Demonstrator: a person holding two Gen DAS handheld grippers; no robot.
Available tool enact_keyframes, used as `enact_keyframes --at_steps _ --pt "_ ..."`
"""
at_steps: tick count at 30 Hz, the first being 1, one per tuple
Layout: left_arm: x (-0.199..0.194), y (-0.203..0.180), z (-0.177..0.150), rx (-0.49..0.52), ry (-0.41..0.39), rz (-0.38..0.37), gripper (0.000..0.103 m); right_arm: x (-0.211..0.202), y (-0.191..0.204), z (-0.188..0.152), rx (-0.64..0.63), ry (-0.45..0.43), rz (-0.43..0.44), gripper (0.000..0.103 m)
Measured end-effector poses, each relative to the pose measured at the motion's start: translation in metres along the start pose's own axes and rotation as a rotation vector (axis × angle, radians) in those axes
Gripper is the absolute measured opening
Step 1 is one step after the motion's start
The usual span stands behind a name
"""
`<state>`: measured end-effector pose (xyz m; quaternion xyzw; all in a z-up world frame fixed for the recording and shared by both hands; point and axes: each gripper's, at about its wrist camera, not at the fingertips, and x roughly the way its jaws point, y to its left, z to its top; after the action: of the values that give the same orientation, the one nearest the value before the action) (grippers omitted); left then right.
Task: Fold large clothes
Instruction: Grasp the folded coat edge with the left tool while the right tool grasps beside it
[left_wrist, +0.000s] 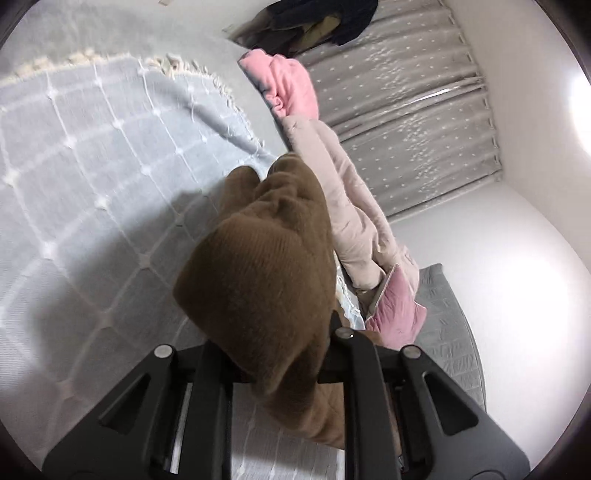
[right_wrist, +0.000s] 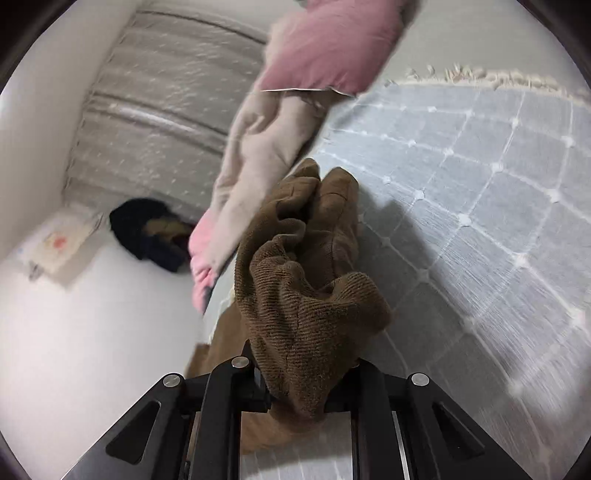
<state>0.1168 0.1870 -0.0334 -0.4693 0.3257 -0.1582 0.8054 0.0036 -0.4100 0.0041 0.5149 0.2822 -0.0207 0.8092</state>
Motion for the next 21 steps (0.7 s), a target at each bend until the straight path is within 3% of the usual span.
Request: enact_keyframes --at_steps 2,4,5,6,7,9,12,14,19,21 --pt "-0.003 0.016 -0.005 -0.01 0.053 0.08 0.031 0.001 -0.02 -0.009 0.065 0.079 -0.005 0.022" --pt "0.025 0.049 -0.014 -0.055 0.198 0.274 0.037 0.018 -0.048 -0.016 0.12 0.152 -0.12 0.033" --pt "0.032 0.063 -0.018 -0.086 0.228 0.328 0.045 0.029 -0.066 -0.019 0.156 0.2 -0.203 0.039" --pt "0.036 0.084 -0.021 -0.147 0.246 0.338 0.045 0.037 -0.084 -0.022 0.206 0.243 -0.245 0.043" --pt "0.031 0.094 -0.02 -0.211 0.233 0.275 0.045 0.039 -0.098 -0.023 0.265 0.251 -0.209 0.044" --pt "0.022 0.092 -0.013 -0.233 0.237 0.243 0.046 0.031 -0.104 -0.018 0.337 0.258 -0.141 0.048" --pt "0.017 0.078 -0.009 -0.174 0.218 0.239 0.059 0.022 -0.084 -0.014 0.259 0.22 -0.166 0.05" --pt "0.02 0.079 -0.012 -0.167 0.222 0.244 0.072 0.02 -0.069 -0.017 0.199 0.181 -0.233 0.051" --pt "0.03 0.092 -0.026 -0.221 0.244 0.216 0.072 0.019 -0.03 -0.036 0.036 0.038 -0.516 0.056" --pt "0.033 0.091 -0.025 -0.243 0.234 0.198 0.072 0.017 -0.021 -0.046 0.008 -0.009 -0.581 0.057"
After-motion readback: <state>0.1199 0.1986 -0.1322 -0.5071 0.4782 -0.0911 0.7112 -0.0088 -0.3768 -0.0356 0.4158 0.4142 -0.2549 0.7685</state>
